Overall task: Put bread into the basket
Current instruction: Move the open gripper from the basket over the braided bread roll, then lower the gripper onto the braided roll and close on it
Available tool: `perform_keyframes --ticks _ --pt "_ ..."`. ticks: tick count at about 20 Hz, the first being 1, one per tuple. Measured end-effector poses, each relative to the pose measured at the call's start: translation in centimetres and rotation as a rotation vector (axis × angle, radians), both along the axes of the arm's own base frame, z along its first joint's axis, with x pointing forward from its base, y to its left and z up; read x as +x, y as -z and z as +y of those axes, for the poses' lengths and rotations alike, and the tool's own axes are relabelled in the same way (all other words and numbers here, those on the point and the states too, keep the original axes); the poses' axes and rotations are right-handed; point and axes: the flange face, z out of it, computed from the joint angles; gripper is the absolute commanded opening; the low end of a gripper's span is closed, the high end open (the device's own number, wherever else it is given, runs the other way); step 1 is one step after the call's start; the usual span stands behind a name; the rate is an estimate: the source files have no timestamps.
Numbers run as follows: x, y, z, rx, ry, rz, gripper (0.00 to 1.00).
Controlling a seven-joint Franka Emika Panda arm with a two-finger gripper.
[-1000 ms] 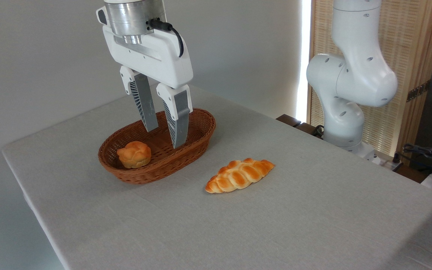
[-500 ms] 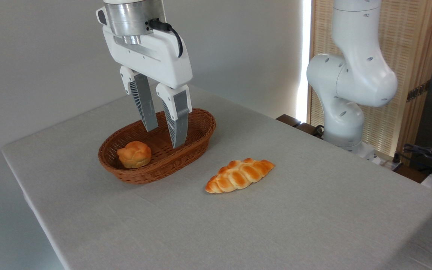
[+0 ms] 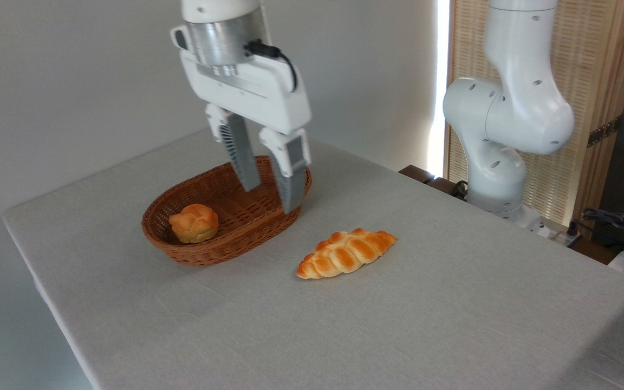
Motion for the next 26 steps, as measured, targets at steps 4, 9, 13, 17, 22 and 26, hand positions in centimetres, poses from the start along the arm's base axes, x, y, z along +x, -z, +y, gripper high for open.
perform_keyframes --ticks 4,9,13,17,22,26 --pt "-2.4 1.5 0.1 0.004 -0.001 0.027 1.00" --pt "-5.0 3.6 -0.8 0.006 0.063 0.068 1.00" --pt "-7.4 4.9 -1.4 0.005 0.119 0.093 1.00" --pt "-10.0 7.3 -3.1 0.009 0.174 0.106 1.00" --pt "-11.6 10.4 -3.8 0.012 0.199 0.084 1.00" --pt "-12.7 12.5 -3.5 0.011 0.221 0.098 1.00"
